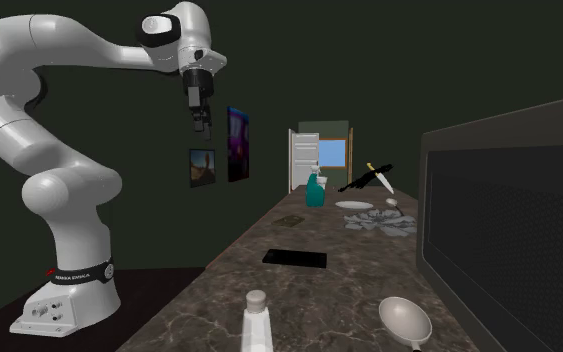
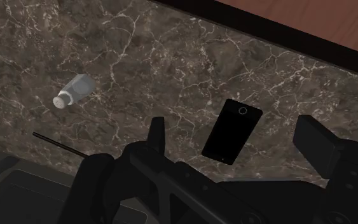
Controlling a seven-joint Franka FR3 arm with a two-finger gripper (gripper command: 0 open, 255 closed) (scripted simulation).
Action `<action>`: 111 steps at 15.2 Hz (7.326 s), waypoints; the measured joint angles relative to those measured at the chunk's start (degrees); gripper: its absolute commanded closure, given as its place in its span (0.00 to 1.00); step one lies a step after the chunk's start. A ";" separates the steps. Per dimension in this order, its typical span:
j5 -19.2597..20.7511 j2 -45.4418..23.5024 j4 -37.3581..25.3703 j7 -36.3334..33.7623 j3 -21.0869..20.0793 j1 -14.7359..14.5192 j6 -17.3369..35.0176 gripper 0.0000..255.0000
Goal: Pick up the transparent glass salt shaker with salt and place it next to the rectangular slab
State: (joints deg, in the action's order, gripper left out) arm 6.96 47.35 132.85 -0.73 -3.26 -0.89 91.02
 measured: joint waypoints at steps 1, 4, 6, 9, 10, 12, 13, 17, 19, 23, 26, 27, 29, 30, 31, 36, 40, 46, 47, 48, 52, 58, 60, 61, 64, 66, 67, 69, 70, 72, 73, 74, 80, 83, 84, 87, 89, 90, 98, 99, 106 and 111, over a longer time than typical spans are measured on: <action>0.00 0.00 0.00 0.00 0.00 0.00 0.00 0.00; 1.26 -1.01 1.81 1.51 2.17 0.80 3.23 0.00; 2.40 -1.83 3.47 2.90 4.21 1.57 6.14 0.00; 4.05 -3.85 5.13 5.05 7.35 2.78 10.54 0.00; 4.46 -4.70 5.61 5.51 8.19 3.09 12.07 0.00; 5.50 -6.08 6.54 7.10 10.40 3.93 14.88 0.00; 6.08 -7.12 6.90 8.06 11.74 4.41 16.57 0.00; 7.48 -12.82 7.19 10.88 16.16 5.61 23.60 0.00; 7.82 -15.91 6.99 12.32 18.32 6.05 26.94 0.00; 7.54 -22.09 5.33 15.72 22.54 6.62 32.45 0.00; 6.20 -28.30 3.42 19.09 26.19 6.68 37.33 0.00; 5.63 -29.81 2.93 19.99 27.05 6.67 38.50 0.00; 3.69 -34.16 1.41 22.61 29.26 6.53 41.53 0.00; 2.49 -36.22 0.28 24.01 30.21 6.44 42.54 0.00; 1.15 -38.38 -0.56 25.29 31.02 6.33 43.81 0.00; -3.20 -44.40 -2.58 29.84 33.15 6.55 47.58 0.00; -5.37 -47.33 -2.05 31.47 33.43 6.58 50.70 0.00; -6.26 -48.44 -2.00 32.12 33.46 6.63 51.76 0.00; -6.27 -48.45 -2.01 32.12 33.46 6.63 51.77 0.00; -6.27 -48.45 -2.01 32.12 33.46 6.63 51.77 1.00; -6.25 -48.39 -2.03 32.11 33.46 6.63 51.78 1.00; -6.26 -48.40 -2.04 32.12 33.45 6.62 51.81 1.00; -5.69 -47.71 -2.33 31.73 33.46 6.60 50.83 1.00; -5.37 -47.29 -2.62 31.48 33.44 6.58 50.17 1.00; -4.33 -45.86 -3.43 30.78 33.39 6.55 48.09 1.00; -3.76 -45.00 -4.16 30.41 33.33 6.55 46.60 1.00; -3.43 -44.55 -4.64 30.00 33.18 6.46 45.72 1.00; -2.91 -43.64 -5.54 29.78 33.13 6.51 44.02 1.00; -2.79 -43.39 -5.93 29.80 33.15 6.54 43.41 1.00; -2.30 -42.52 -6.92 29.46 33.01 6.54 41.64 1.00; -2.04 -42.09 -7.24 29.19 32.88 6.50 40.93 1.00; -1.88 -41.76 -7.61 29.19 32.88 6.54 40.27 1.00; -1.12 -40.07 -10.69 28.69 32.48 6.50 35.66 1.00; -0.85 -39.34 -12.61 28.55 32.29 6.48 33.10 1.00; -0.84 -39.23 -13.32 28.55 32.24 6.46 32.27 1.00; -0.56 -38.55 -14.85 28.33 31.99 6.41 30.12 1.00; -0.48 -38.26 -16.05 28.31 31.89 6.39 28.65 1.00; -0.43 -38.11 -16.68 28.25 31.80 6.36 27.88 1.00; 2.38 -32.62 -13.66 21.49 27.44 4.85 25.18 1.00; 2.82 -31.63 -12.77 19.77 26.30 4.47 24.97 1.00; 4.33 -25.48 -6.97 9.09 18.72 2.06 23.42 1.00; 4.01 -22.66 -3.97 1.99 13.41 0.06 22.55 1.00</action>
State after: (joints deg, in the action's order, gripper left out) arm 10.97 24.70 128.88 1.27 10.15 -0.83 113.56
